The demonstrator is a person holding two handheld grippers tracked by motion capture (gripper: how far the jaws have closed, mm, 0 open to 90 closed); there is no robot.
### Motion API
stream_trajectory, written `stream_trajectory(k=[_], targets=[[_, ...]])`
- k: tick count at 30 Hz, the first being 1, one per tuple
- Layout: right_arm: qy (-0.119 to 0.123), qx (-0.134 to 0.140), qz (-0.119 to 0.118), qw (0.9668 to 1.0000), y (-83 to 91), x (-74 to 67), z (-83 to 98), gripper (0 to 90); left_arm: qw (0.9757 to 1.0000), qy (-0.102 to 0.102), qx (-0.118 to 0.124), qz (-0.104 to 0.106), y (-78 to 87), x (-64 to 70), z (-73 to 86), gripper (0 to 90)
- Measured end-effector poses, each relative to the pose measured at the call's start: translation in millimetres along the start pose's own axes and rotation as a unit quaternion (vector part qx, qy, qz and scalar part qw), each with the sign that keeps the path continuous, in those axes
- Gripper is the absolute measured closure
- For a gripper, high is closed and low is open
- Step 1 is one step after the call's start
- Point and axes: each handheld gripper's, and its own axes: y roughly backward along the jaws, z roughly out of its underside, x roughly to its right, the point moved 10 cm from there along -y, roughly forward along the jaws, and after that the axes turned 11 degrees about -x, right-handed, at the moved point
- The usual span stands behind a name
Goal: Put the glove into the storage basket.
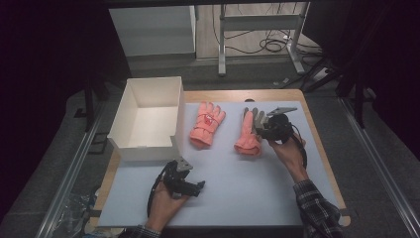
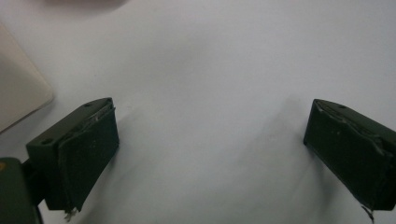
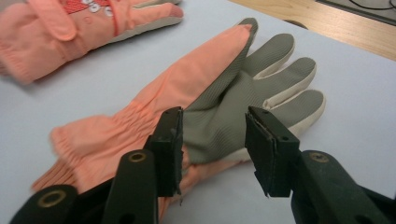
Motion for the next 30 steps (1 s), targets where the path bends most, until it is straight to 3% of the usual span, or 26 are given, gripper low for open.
stream_trajectory(k=[3, 10, 12, 13, 14, 16, 19, 25, 30], targets=[[-0.011, -0.001, 0.004, 0.9999, -10.2, 4.0, -6.8, 49.6, 1.0000, 0.000, 0.000, 0.000, 0.0, 0.0, 0.0, 3.1], [-0.017, -0.027, 0.016, 0.9994, -30.7, 10.1, -6.7, 50.3, 1.0000, 0.000, 0.000, 0.000, 0.0, 0.0, -0.1, 3.1], [-0.025, -0.033, 0.006, 0.9991, -37.5, 10.1, -5.2, 55.6, 1.0000, 0.000, 0.000, 0.000, 0.0, 0.0, -0.1, 3.1], [-0.030, -0.043, 0.006, 0.9986, -42.0, 10.2, -2.2, 63.6, 1.0000, 0.000, 0.000, 0.000, 0.0, 0.1, -0.1, 3.1], [-0.030, -0.043, 0.006, 0.9986, -42.0, 10.2, -2.2, 63.6, 1.0000, 0.000, 0.000, 0.000, 0.0, 0.1, -0.1, 3.1], [-0.037, -0.044, 0.005, 0.9983, -44.8, 10.0, 0.2, 71.9, 1.0000, 0.000, 0.000, 0.000, 0.0, 0.1, 0.0, 3.1], [-0.060, -0.041, -0.007, 0.9973, -45.3, 10.6, 2.0, 81.4, 1.0000, 0.000, 0.000, 0.000, 0.0, 0.1, 0.0, 3.1], [-0.059, -0.034, 0.002, 0.9977, -41.2, 9.4, -0.1, 86.2, 1.0000, 0.000, 0.000, 0.000, 0.0, 0.1, -0.1, 3.1], [-0.061, -0.019, -0.009, 0.9979, -33.3, 6.2, -3.5, 87.0, 1.0000, 0.000, 0.000, 0.000, 0.0, 0.1, 0.0, 3.1]])
